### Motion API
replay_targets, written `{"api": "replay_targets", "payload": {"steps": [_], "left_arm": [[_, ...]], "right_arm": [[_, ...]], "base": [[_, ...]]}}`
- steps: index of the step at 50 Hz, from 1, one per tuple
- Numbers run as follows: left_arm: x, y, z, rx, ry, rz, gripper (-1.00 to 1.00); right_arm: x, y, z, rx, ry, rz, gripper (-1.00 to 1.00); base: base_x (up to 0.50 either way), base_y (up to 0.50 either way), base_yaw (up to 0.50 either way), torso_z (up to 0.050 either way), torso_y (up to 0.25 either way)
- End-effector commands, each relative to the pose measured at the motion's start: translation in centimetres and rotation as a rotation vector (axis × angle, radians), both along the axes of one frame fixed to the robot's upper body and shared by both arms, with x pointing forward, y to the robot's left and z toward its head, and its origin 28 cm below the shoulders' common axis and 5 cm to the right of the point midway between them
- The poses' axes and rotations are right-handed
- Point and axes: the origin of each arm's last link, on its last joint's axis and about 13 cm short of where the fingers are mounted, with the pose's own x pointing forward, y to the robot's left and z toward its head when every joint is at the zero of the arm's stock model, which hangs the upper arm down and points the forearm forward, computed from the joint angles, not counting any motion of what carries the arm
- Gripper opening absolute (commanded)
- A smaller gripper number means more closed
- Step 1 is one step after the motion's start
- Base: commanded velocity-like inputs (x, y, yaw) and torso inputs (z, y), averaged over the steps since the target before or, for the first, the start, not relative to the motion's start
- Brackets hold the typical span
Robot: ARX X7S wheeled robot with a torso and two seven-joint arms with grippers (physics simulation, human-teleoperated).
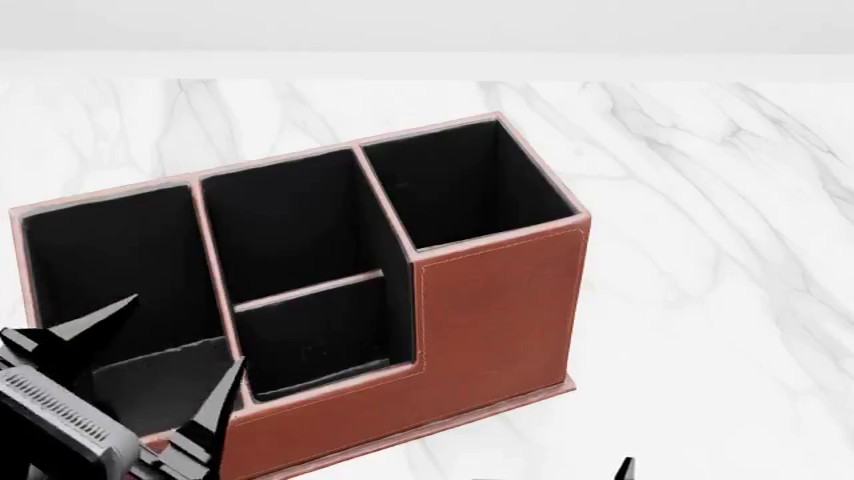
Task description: Pick up the book and place it in the back compartment of the caddy.
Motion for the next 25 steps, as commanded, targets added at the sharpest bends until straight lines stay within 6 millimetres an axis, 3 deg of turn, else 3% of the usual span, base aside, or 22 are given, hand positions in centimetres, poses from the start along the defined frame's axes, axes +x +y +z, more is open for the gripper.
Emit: {"api": "replay_targets", "payload": {"steps": [1,13,25], "left_arm": [[2.8,-0.3,-0.7,0.047,0.165,-0.193,1.0],[5.0,0.2,-2.6,0.066,0.263,-0.308,1.0],[4.8,0.4,-3.2,0.028,0.322,-0.417,1.0]], "right_arm": [[0.1,0.1,-0.1,-0.003,0.004,0.002,1.0],[0.4,0.2,-0.4,-0.016,0.016,0.01,1.0],[0.5,0.4,-0.6,-0.026,0.022,0.01,1.0]], "base": [[0.0,0.0,0.0,0.0,0.0],[0.0,0.0,0.0,0.0,0.0],[0.0,0.0,0.0,0.0,0.0]]}}
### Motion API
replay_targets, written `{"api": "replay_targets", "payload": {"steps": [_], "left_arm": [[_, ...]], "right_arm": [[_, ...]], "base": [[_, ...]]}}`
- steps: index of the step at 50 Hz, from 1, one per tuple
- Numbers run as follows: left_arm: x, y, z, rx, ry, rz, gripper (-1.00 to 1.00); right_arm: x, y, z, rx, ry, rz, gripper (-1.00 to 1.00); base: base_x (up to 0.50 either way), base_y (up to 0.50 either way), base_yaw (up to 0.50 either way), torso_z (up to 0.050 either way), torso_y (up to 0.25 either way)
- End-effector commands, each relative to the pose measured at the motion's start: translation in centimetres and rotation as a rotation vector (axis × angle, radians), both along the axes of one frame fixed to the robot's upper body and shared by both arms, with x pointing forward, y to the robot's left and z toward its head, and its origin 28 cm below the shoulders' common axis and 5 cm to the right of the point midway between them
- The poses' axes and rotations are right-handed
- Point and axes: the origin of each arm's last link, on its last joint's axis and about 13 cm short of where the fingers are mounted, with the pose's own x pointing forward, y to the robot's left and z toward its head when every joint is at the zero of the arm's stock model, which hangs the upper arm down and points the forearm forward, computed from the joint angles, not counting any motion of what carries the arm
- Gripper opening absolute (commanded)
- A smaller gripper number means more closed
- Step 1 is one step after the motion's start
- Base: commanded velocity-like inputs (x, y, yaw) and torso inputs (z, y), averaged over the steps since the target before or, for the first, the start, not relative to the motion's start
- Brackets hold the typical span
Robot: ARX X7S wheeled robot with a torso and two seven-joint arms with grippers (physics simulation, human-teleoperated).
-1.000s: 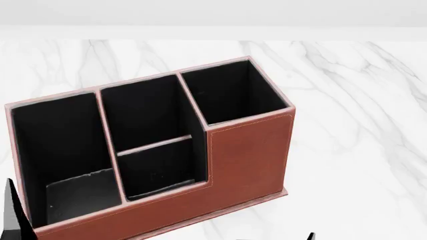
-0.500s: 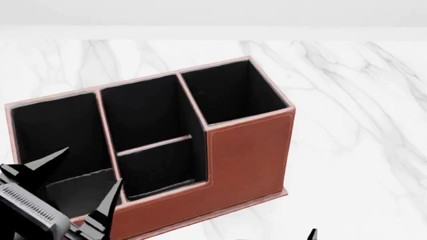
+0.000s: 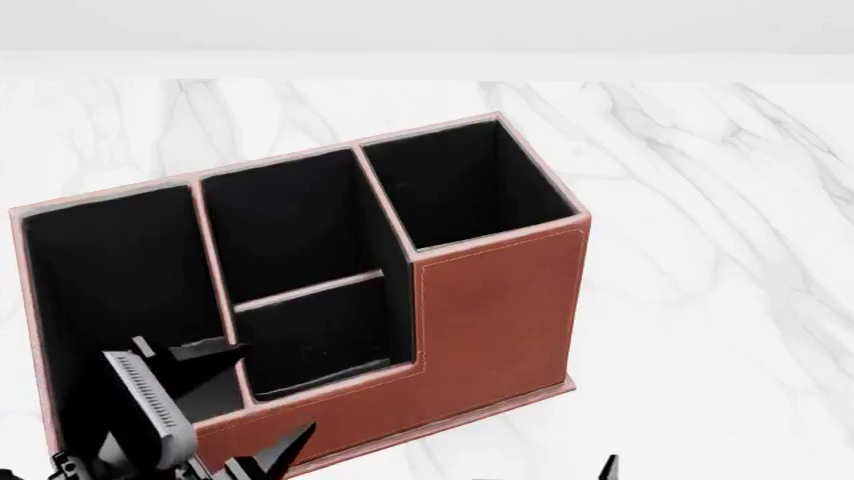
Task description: Pick up the book and place it in the back compartment of the caddy.
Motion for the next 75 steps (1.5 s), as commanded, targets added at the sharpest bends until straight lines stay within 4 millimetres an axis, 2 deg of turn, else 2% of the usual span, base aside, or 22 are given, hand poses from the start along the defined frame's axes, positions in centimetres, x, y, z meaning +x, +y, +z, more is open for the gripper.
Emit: {"api": "replay_targets", "payload": {"steps": [1,45,75], "left_arm": [[0.4,0.1,-0.7,-0.016,0.063,-0.094,1.0],[0.1,-4.5,-1.5,0.015,0.109,-0.337,1.0],[1.5,-7.4,-3.1,0.043,0.15,-0.393,1.0]], "right_arm": [[0.1,0.2,-0.2,-0.011,0.006,0.002,1.0],[0.2,0.3,-0.5,-0.022,0.01,0.005,1.0],[0.2,0.4,-0.5,-0.028,0.012,0.013,1.0]], "base": [[0.0,0.0,0.0,0.0,0.0],[0.0,0.0,0.0,0.0,0.0],[0.0,0.0,0.0,0.0,0.0]]}}
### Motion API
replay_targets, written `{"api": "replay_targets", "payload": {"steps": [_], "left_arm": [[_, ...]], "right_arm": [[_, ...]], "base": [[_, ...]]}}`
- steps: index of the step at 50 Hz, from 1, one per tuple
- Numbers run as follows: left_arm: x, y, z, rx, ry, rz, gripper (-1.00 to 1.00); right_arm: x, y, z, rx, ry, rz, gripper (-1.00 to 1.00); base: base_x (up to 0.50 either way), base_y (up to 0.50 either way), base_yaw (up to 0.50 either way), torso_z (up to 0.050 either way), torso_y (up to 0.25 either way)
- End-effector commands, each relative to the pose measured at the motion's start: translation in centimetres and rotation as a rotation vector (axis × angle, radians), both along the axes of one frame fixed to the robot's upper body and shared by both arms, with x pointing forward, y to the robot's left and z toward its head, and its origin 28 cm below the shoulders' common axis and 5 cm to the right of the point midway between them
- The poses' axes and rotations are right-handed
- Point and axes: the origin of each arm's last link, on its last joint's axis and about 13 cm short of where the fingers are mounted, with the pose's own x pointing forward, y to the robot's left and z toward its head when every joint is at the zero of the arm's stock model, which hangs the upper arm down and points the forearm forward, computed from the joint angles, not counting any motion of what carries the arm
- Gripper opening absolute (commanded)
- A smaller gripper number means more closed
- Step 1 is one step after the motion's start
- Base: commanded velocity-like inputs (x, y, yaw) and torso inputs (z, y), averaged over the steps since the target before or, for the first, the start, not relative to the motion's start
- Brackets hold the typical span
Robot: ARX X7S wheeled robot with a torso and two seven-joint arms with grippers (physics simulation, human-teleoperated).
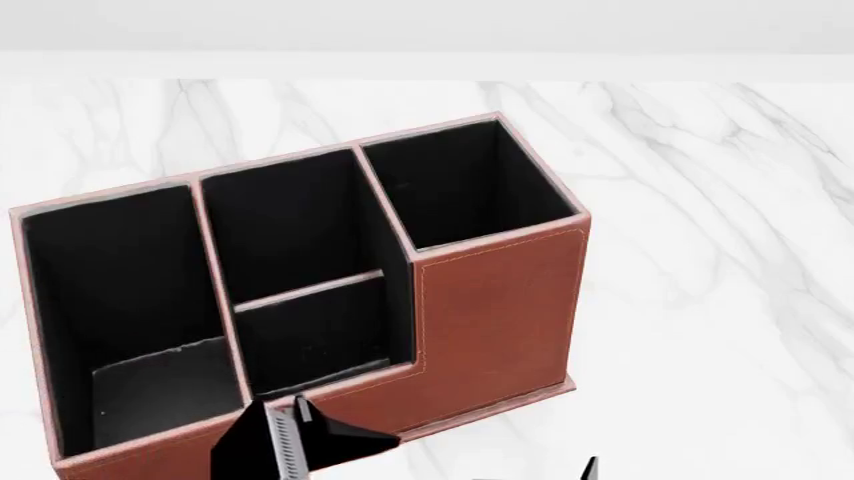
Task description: Pick up the book and place it in the back compartment of the caddy.
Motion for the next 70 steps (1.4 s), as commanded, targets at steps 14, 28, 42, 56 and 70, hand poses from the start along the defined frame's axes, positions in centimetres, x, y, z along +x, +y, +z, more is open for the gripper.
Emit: {"api": "replay_targets", "payload": {"steps": [14,28,42,56,70], "left_arm": [[1.7,-2.0,-1.7,0.035,0.049,-0.015,1.0],[1.3,-3.9,-1.6,0.047,0.046,-0.071,1.0],[1.5,-4.5,-1.9,0.06,0.052,-0.09,1.0],[2.1,-5.4,-2.0,0.066,0.064,-0.088,1.0],[1.7,-6.6,-2.3,0.065,0.069,-0.119,1.0]], "right_arm": [[-0.1,0.0,0.0,0.0,0.002,0.009,1.0],[-0.2,0.0,0.1,0.003,-0.002,0.013,1.0],[-0.2,0.1,0.1,0.002,0.002,0.02,1.0],[-0.1,0.0,0.1,0.005,0.006,0.022,1.0],[-0.2,0.0,0.0,0.005,0.005,0.028,1.0]], "base": [[0.0,0.0,0.0,0.0,0.0],[0.0,0.0,0.0,0.0,0.0],[0.0,0.0,0.0,0.0,0.0],[0.0,0.0,0.0,0.0,0.0],[0.0,0.0,0.0,0.0,0.0]]}}
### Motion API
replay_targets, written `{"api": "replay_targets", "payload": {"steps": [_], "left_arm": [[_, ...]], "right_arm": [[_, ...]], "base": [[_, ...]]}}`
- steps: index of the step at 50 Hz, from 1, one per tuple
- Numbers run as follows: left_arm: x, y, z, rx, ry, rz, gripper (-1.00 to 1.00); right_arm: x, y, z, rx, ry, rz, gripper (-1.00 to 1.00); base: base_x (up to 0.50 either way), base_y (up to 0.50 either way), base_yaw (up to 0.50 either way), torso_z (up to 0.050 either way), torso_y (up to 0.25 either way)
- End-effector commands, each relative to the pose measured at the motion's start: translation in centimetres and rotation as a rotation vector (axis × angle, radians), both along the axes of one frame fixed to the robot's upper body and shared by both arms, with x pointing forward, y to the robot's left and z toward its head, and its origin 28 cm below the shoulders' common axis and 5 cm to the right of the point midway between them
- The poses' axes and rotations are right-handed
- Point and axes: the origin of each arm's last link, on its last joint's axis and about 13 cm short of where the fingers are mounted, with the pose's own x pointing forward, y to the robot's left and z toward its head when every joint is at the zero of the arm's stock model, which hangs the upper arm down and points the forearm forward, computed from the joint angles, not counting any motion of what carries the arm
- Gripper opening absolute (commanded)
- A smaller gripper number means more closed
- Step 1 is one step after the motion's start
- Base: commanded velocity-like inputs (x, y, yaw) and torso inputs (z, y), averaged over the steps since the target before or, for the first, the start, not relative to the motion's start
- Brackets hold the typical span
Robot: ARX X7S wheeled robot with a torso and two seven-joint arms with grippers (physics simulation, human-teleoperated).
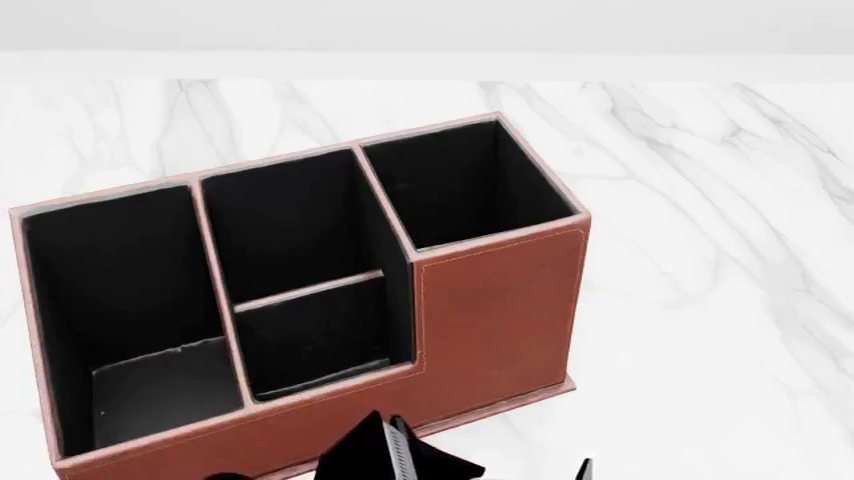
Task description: Pick up the book and place it in the back compartment of the caddy.
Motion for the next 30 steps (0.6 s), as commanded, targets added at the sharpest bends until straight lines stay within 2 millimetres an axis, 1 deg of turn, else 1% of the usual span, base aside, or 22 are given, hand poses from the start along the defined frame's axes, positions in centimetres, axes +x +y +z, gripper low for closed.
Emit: {"api": "replay_targets", "payload": {"steps": [1,15,16,27,30], "left_arm": [[-0.2,-0.9,-0.3,0.002,0.005,-0.019,1.0],[-0.5,-0.9,-1.0,0.03,0.025,-0.025,1.0],[-0.5,-0.9,-1.0,0.032,0.027,-0.027,-1.0],[-0.6,-0.9,-1.2,0.037,0.031,-0.023,-1.0],[-0.8,-0.8,-1.5,0.059,0.027,-0.02,-1.0]], "right_arm": [[0.0,0.0,0.0,0.001,0.001,0.004,1.0],[0.0,0.1,-0.1,-0.001,0.002,0.01,1.0],[0.0,0.1,-0.1,-0.001,0.001,0.009,1.0],[0.0,0.1,-0.1,-0.002,0.003,0.013,1.0],[-0.1,0.2,-0.1,-0.005,0.003,0.013,1.0]], "base": [[0.0,0.0,0.0,0.0,0.0],[0.0,0.0,0.0,0.0,0.0],[0.0,0.0,0.0,0.0,0.0],[0.0,0.0,0.0,0.0,0.0],[0.0,0.0,0.0,0.0,0.0]]}}
